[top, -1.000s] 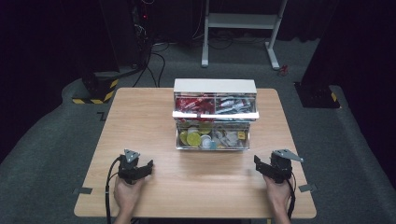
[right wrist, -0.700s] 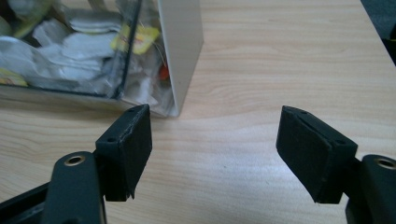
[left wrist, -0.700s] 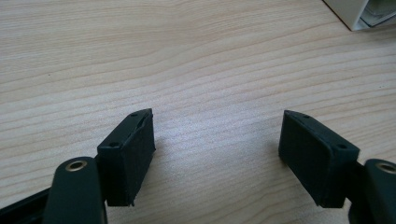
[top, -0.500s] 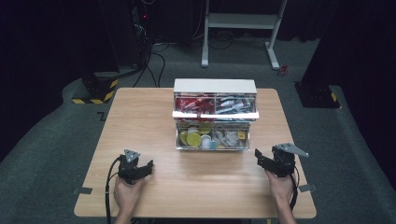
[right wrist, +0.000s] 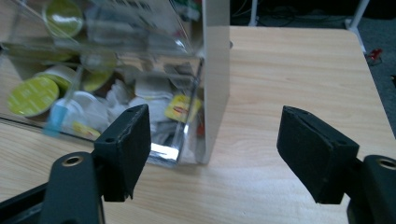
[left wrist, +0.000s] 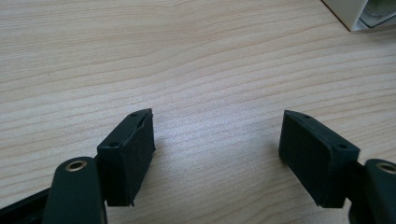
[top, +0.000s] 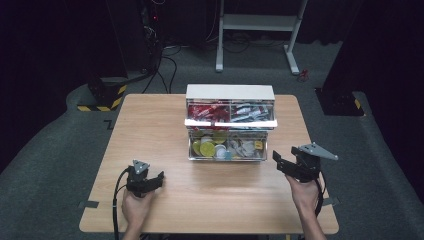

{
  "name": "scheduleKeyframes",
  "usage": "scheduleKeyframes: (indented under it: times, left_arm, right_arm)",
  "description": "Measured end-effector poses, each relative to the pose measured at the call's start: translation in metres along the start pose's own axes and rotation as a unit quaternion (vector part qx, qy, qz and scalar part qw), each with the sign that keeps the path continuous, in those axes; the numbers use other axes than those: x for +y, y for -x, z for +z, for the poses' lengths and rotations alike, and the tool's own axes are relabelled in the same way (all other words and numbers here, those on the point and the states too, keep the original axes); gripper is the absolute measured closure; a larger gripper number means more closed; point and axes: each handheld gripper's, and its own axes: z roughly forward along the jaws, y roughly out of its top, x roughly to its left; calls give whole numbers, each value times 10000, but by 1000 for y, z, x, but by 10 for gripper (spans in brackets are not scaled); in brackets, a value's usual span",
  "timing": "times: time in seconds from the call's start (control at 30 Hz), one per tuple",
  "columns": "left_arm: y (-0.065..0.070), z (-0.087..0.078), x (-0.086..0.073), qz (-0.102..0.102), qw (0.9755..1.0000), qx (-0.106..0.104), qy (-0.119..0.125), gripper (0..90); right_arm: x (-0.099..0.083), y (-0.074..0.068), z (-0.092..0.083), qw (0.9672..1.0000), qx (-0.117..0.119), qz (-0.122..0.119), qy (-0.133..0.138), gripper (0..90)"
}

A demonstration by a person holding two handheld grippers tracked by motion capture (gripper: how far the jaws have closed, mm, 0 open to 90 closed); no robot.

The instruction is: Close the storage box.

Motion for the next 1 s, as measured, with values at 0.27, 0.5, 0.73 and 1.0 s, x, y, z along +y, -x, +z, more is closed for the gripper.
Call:
scheduleKeyframes:
  times: [0.27, 0.5, 0.73, 1.0]
  left_arm:
    - [1, 0, 0, 14, 10000, 17, 0, 273]
    - [1, 0, 0, 15, 10000, 15, 0, 273]
    - [1, 0, 0, 12, 10000, 13, -8, 273]
    - [0, 0, 0, 11, 10000, 1, -2, 272]
  right_arm:
    - [21, -11, 0, 9999, 106, -120, 39, 196]
    - [37, -17, 2, 9997, 219, -119, 31, 178]
    - [51, -25, 4, 9996, 244, -129, -83, 163]
    - [63, -39, 11, 9986, 195, -481, -69, 199]
